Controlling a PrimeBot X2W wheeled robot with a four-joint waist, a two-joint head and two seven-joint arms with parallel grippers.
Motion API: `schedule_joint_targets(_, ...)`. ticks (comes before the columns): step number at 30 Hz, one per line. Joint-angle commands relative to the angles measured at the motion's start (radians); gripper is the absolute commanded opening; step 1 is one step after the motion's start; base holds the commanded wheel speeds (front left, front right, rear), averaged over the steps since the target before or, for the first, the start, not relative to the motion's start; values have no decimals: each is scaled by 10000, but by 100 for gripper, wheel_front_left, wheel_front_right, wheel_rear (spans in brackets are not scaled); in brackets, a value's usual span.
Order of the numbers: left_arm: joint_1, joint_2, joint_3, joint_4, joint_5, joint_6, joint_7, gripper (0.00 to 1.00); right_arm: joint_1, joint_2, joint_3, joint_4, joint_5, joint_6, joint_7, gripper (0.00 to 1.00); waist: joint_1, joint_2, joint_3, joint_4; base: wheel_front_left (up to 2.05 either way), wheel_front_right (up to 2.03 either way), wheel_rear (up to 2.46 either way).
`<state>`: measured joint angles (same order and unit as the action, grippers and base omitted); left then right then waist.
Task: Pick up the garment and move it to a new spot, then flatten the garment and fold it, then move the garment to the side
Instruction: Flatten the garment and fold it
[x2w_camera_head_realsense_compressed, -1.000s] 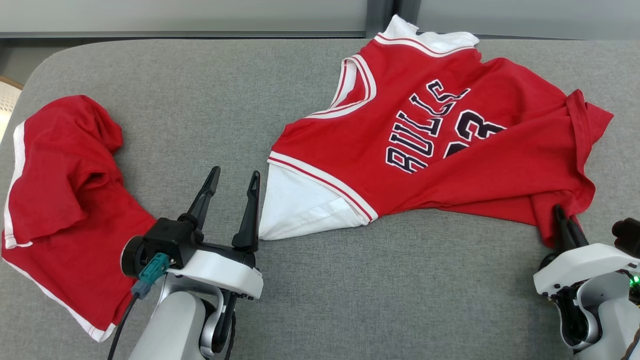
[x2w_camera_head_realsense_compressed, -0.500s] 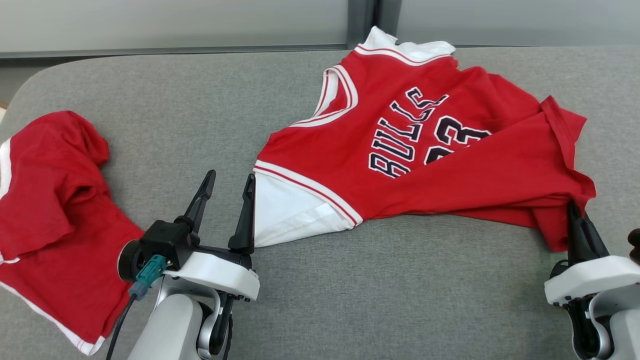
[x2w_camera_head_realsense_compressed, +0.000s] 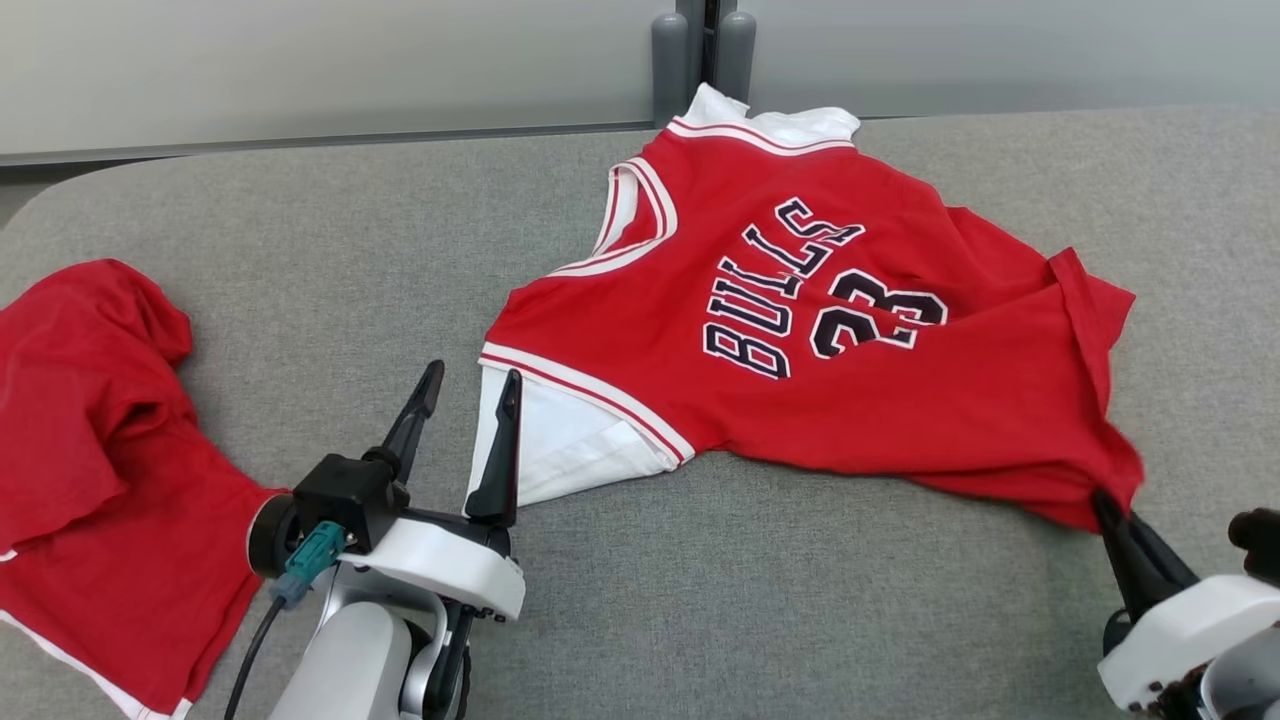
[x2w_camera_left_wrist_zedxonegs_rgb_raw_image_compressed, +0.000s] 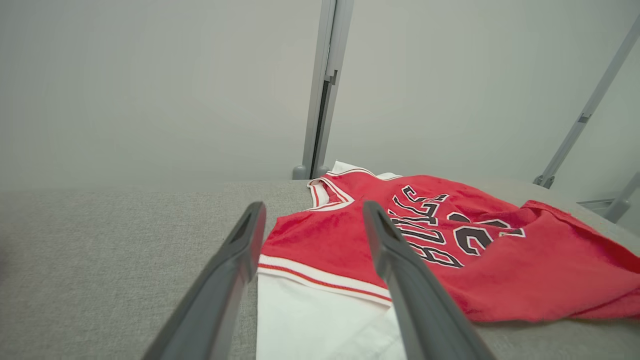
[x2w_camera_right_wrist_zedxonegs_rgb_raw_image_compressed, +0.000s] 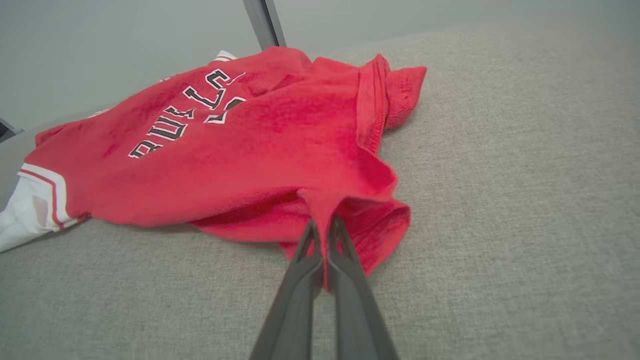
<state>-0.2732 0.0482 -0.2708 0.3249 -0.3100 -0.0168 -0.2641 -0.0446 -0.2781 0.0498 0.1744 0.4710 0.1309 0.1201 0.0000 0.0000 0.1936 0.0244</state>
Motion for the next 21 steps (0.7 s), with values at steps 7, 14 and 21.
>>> schedule_joint_targets(7,209,39,-191,615,16,-138,0,100,687,-575,-27,-733,996,-2,1177,0,0,0,-186,119,0,0,0)
schedule_joint_targets(14,-49,42,-617,1756,509,-340,-2,100,762,-535,-273,-772,911,-2,1246,0,0,0,-207,215,0,0,0)
schedule_joint_targets(21,-492,151,-1075,3678,1312,-258,-2,100,584,-376,-254,-667,807,-2,1174,0,0,0,-155,264,0,0,0)
